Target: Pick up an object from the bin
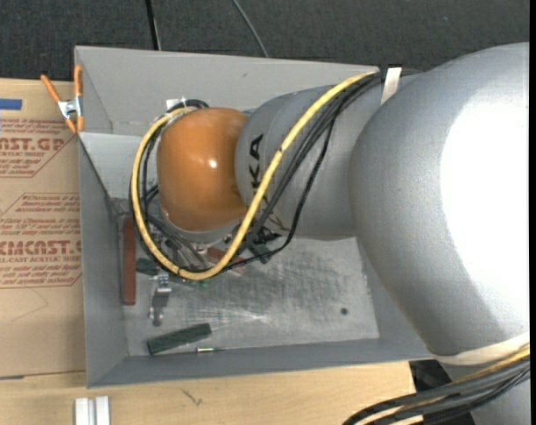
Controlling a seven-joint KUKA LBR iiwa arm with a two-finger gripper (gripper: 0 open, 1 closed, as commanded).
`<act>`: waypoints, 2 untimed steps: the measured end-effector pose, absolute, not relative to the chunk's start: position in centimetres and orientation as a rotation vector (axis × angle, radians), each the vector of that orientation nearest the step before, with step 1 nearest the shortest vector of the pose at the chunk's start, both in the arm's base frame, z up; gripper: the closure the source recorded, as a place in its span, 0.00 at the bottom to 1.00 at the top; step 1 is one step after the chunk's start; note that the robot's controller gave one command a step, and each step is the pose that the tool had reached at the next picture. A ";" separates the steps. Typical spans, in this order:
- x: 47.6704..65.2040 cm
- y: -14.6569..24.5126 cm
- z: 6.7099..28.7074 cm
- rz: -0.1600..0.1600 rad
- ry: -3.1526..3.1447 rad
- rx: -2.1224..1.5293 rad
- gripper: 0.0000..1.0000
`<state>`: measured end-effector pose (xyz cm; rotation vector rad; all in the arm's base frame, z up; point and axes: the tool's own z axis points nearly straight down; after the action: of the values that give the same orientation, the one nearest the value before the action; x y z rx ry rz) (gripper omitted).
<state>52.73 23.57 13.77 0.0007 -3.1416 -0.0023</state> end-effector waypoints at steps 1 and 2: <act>56.0 21.3 10.8 -0.002 -3.144 0.102 0.00; 56.0 20.3 7.3 -0.006 -3.134 0.203 1.00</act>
Offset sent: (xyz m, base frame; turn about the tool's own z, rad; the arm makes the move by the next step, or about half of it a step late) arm 0.0319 -0.0353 -0.0677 -0.1278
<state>55.96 20.34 7.31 0.2033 -3.1342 -0.0060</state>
